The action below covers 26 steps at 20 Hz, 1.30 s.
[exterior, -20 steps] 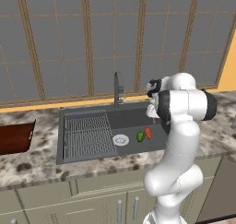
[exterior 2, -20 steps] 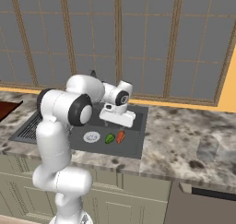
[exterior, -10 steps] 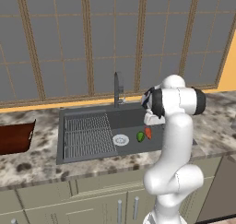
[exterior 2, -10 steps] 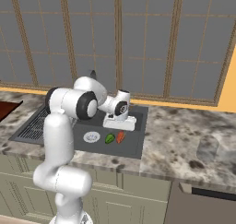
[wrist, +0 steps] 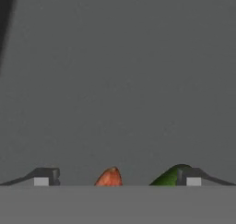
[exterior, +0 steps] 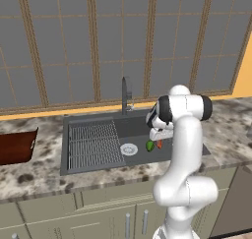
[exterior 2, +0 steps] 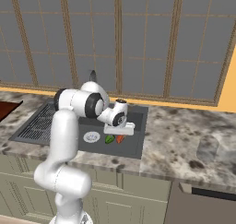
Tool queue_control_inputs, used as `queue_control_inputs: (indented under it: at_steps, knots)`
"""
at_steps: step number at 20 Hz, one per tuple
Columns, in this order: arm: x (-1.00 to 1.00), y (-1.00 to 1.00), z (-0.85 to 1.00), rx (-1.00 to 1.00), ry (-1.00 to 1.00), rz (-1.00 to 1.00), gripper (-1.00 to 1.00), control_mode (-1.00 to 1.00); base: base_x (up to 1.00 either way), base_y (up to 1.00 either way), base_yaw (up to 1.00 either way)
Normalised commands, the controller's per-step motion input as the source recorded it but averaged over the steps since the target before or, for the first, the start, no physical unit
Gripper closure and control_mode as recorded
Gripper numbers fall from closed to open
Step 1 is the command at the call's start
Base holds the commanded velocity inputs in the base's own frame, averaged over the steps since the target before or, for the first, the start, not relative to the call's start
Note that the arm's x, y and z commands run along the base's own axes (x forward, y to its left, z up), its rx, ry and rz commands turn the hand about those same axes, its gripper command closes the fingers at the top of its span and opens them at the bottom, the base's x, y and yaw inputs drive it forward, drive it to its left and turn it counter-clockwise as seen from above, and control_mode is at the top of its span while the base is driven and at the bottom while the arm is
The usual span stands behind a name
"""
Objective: Pick up all produce items and place them in the sink. Turn on the sink faucet to wash them. Then turn the sink off and put them in the tray.
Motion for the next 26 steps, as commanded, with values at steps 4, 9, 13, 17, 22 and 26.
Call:
queue_control_inputs:
  at_steps: [4, 9, 13, 17, 22, 26]
  knots:
    - [0.41, -0.2, -0.31, 0.0, -0.12, 0.0, -1.0, -1.0, 0.0, 0.0, 0.0]
    - [0.33, -0.22, -0.29, 0.0, -0.1, 0.0, -1.0, -1.0, 0.0, 0.0, 0.0]
    - [0.29, -0.06, -0.21, 0.0, -0.06, 0.0, -1.0, -1.0, 0.0, 0.0, 0.0]
    - [0.26, 0.0, -0.28, 0.0, 0.0, 0.0, -1.0, -1.0, 0.0, 0.0, 0.0]
    - [0.18, 0.0, -0.27, 0.0, 0.0, 0.0, -1.0, -1.0, 0.0, 0.0, 0.0]
    - [0.01, 0.03, -0.13, 0.0, 0.04, 0.01, 1.0, -1.0, 0.0, 0.0, 0.0]
